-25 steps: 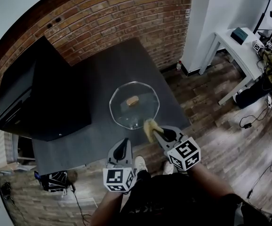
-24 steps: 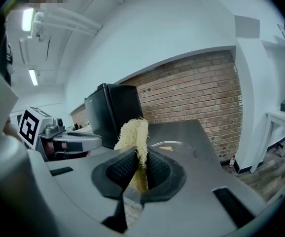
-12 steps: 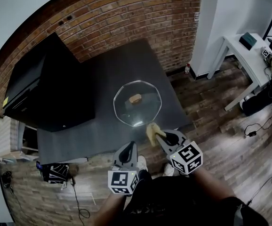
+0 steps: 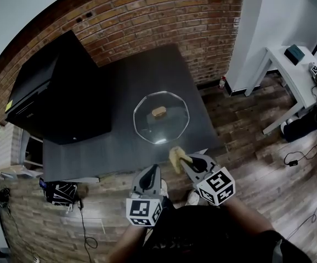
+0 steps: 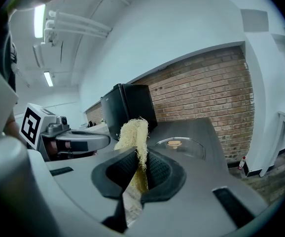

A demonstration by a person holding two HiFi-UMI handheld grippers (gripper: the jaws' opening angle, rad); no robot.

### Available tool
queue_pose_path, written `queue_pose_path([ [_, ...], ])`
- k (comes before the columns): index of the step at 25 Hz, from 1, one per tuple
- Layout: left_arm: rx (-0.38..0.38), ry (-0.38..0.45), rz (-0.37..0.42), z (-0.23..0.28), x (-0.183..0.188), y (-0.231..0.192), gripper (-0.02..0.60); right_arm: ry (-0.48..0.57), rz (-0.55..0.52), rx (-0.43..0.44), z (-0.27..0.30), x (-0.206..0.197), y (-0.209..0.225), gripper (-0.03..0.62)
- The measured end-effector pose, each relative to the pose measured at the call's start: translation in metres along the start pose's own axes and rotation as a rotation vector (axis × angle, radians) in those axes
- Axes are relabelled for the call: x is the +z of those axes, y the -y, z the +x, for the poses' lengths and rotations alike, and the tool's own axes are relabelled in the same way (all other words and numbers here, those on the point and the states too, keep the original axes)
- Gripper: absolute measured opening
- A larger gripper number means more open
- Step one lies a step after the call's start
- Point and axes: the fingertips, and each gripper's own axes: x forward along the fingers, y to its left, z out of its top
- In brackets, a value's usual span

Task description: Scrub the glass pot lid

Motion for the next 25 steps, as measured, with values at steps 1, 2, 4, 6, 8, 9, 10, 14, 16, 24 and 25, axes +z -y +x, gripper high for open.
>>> queue_pose_path([
  [1,0.002,0.001,-0.002,0.0,0.0,0.0,0.034,-0.002,-0.001,0.004,0.0,0.0,-0.001,0.046],
  [2,0.004,0.003,-0.002,-0.001,0.0,0.0,0.034,-0.003,-0.003,0.007,0.0,0.0,-0.002,0.048],
  [4,0.009,0.006,-0.003,0.0,0.001,0.0,0.034,-0.003,-0.008,0.012,0.0,0.0,-0.002,0.048],
  [6,0.013,0.01,-0.004,0.001,0.002,0.0,0.034,-0.003,-0.012,0.015,-0.001,0.0,-0.001,0.046],
  [8,0.016,0.013,-0.003,0.001,0.003,0.001,0.034,-0.004,-0.013,0.016,-0.001,0.0,0.0,0.046],
  [9,0.017,0.015,-0.003,0.001,0.003,0.001,0.034,-0.003,-0.014,0.017,-0.002,0.001,0.0,0.047],
  [10,0.018,0.016,-0.002,0.001,0.004,0.001,0.034,-0.002,-0.015,0.017,-0.002,0.001,0.0,0.046],
  [14,0.02,0.017,0.003,0.002,0.006,0.001,0.034,0.0,-0.016,0.014,-0.002,0.002,0.002,0.046],
  [16,0.019,0.014,0.004,0.003,0.006,0.001,0.034,-0.004,-0.013,0.011,-0.001,0.001,0.003,0.046],
  [24,0.006,0.0,0.012,0.01,0.005,0.003,0.034,-0.017,0.004,-0.005,0.0,-0.004,0.011,0.046],
  [25,0.006,0.0,0.015,0.01,0.006,0.003,0.034,-0.016,0.006,-0.005,0.0,-0.004,0.012,0.046],
])
